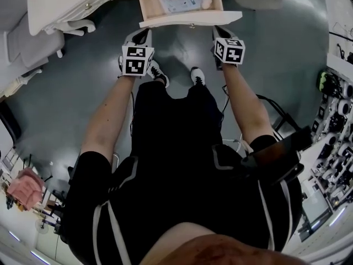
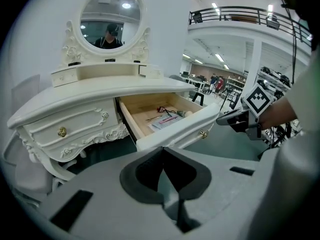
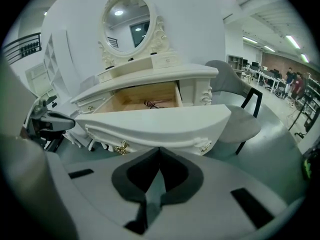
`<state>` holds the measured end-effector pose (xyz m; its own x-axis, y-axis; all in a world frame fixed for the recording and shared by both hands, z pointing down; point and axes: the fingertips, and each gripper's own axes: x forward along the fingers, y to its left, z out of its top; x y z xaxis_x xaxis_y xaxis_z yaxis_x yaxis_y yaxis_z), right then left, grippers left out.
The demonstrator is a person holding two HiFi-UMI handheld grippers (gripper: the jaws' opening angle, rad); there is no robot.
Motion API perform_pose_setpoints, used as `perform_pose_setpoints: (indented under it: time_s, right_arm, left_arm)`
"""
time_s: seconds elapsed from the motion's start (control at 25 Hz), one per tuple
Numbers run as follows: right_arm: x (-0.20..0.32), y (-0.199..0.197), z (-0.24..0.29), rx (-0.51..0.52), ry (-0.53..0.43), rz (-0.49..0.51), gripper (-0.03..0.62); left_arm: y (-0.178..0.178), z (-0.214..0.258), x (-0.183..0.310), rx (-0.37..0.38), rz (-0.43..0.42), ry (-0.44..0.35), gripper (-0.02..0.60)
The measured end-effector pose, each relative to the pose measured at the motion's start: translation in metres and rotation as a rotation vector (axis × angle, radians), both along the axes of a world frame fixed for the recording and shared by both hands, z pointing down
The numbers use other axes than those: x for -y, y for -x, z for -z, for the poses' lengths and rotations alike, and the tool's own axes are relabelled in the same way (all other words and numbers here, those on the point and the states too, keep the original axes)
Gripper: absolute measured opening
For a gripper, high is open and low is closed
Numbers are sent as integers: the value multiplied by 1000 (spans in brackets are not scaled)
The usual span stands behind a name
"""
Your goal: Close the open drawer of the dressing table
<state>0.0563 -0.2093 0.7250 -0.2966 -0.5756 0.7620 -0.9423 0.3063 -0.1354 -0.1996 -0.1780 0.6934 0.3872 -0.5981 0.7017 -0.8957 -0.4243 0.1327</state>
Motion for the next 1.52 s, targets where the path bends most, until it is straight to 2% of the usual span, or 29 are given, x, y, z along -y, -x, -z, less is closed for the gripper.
perform_pose_setpoints:
  time_s: [0.24,0.52,0.84,1.08,1.52]
  right_arm:
    - [16,-2,1,-12,3,-47,6]
    - [43,3,1,22,7,-15,5]
    - [74,13,1,59,36,41,6]
    - [98,23,0,67,41,77,6]
    - [139,35,-4,69,42,118,5]
  left_arm:
    - [12,13,8,7,-28,-3,3]
    - [11,26,21,-7,-4,-1,3]
    - [10,43,34,-22,83,21,3]
    - [16,49,46,-37,148,-1,3]
    - [30,63,60,-21,217,-5,3]
